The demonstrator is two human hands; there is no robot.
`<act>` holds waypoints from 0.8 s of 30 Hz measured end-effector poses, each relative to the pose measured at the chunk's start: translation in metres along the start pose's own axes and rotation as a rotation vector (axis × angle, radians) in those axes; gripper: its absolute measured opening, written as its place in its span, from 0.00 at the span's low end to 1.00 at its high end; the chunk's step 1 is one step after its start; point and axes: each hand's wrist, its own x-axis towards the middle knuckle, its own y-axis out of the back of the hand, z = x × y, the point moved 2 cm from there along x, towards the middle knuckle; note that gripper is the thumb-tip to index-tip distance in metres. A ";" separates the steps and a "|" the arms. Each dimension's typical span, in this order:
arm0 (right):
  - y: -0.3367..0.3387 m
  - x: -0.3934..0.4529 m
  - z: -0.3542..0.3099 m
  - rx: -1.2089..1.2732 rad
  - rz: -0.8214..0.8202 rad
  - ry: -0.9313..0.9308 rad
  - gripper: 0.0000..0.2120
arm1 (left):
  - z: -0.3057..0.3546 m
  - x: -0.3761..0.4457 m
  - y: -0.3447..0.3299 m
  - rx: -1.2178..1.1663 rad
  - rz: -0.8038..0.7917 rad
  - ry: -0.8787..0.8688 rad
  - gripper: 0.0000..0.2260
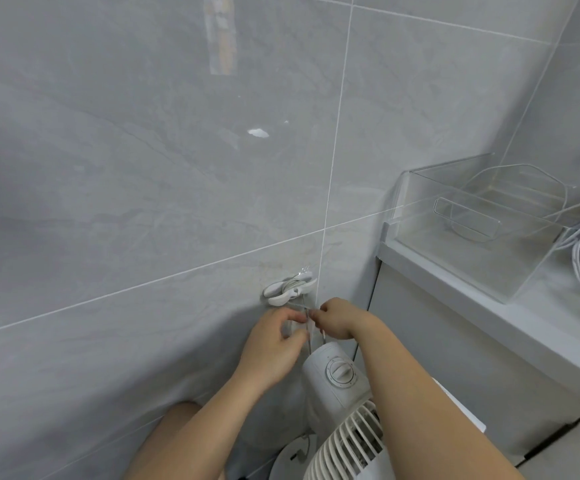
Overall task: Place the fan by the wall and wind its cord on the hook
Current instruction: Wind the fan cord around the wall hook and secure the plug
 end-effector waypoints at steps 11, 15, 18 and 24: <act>0.011 0.002 0.004 0.329 0.063 -0.062 0.18 | 0.010 -0.020 0.022 0.465 0.349 -0.650 0.06; 0.013 0.002 0.003 0.444 0.149 -0.042 0.19 | 0.009 -0.018 0.015 0.654 0.270 -0.667 0.11; 0.015 0.002 0.001 0.616 0.160 -0.081 0.13 | -0.003 -0.012 0.012 0.815 0.206 -0.583 0.12; 0.017 0.009 0.011 0.920 0.045 -0.130 0.13 | -0.008 -0.012 0.011 0.852 0.189 -0.531 0.08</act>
